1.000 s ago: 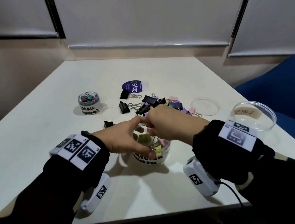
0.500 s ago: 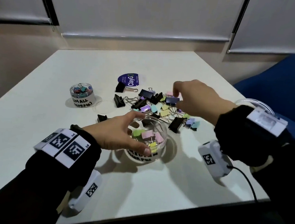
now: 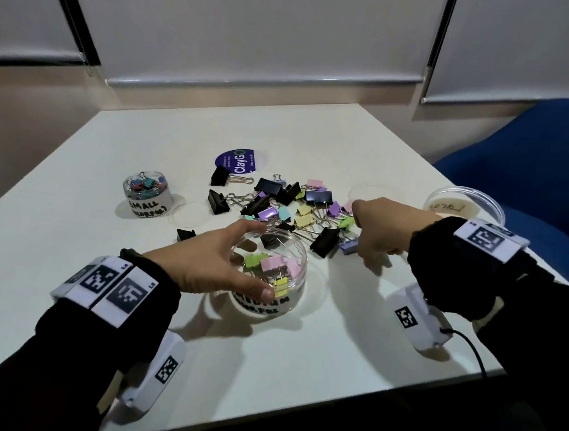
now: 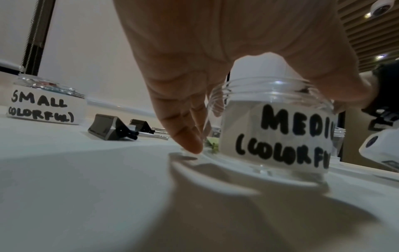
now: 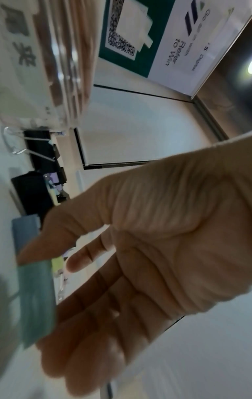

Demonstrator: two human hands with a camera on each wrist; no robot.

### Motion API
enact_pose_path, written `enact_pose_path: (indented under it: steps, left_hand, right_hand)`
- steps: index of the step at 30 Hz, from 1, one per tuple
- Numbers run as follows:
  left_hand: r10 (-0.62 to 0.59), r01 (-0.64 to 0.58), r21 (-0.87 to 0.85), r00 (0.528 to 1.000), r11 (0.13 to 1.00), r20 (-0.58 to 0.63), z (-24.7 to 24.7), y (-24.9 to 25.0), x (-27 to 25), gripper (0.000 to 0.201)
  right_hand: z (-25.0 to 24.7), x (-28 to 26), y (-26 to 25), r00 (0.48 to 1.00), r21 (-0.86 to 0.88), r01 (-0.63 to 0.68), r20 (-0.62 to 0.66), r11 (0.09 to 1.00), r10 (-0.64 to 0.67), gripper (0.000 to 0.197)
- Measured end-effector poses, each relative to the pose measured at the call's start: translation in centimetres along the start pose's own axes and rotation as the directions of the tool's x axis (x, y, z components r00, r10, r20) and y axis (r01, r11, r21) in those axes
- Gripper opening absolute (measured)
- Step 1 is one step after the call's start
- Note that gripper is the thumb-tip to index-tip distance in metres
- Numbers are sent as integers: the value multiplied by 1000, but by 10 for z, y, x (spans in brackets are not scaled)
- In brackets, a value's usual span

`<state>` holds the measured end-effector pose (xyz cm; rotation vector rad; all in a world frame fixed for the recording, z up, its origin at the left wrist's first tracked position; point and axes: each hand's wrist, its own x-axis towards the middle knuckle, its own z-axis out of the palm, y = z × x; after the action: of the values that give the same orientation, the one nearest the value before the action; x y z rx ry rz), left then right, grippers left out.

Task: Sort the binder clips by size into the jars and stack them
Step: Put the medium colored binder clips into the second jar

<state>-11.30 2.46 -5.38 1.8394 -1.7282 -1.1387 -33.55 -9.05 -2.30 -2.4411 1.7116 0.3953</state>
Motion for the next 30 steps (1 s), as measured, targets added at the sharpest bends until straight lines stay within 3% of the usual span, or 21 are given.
enact_pose_path:
  steps: [5, 9, 13, 17, 21, 23, 26, 30]
  left_hand:
    - [8, -7, 39, 1000, 999, -30, 3, -1, 2, 129]
    - [65, -52, 124, 992, 991, -104, 4, 6, 2, 133]
    - [105, -102, 72, 994, 992, -41, -5, 2, -3, 111]
    - [83, -83, -4, 996, 997, -11, -5, -5, -1, 98]
    - [89, -90, -7, 996, 996, -29, -1, -6, 5, 92]
    - [87, -86, 10, 996, 996, -30, -1, -6, 5, 98]
    - [84, -83, 28, 996, 996, -38, -1, -6, 3, 96]
    - [92, -89, 64, 995, 994, -48, -2, -7, 5, 96]
  right_hand:
    - [-15, -11, 4, 1000, 71, -3, -13, 997, 4, 31]
    - [-29, -18, 4, 995, 279, 22, 87, 960, -48, 27]
    - [-31, -29, -13, 963, 629, 115, 120, 769, -242, 17]
    - [-27, -31, -43, 918, 701, 263, 30, 663, -395, 43]
    - [-18, -32, -62, 851, 796, 276, 59, 539, -523, 25]
    - [-13, -29, -65, 880, 744, 319, -2, 588, -475, 16]
    - [-8, -25, -72, 907, 432, 421, -218, 798, -361, 13]
    - [-5, -27, -81, 906, 201, 397, -240, 895, -348, 17]
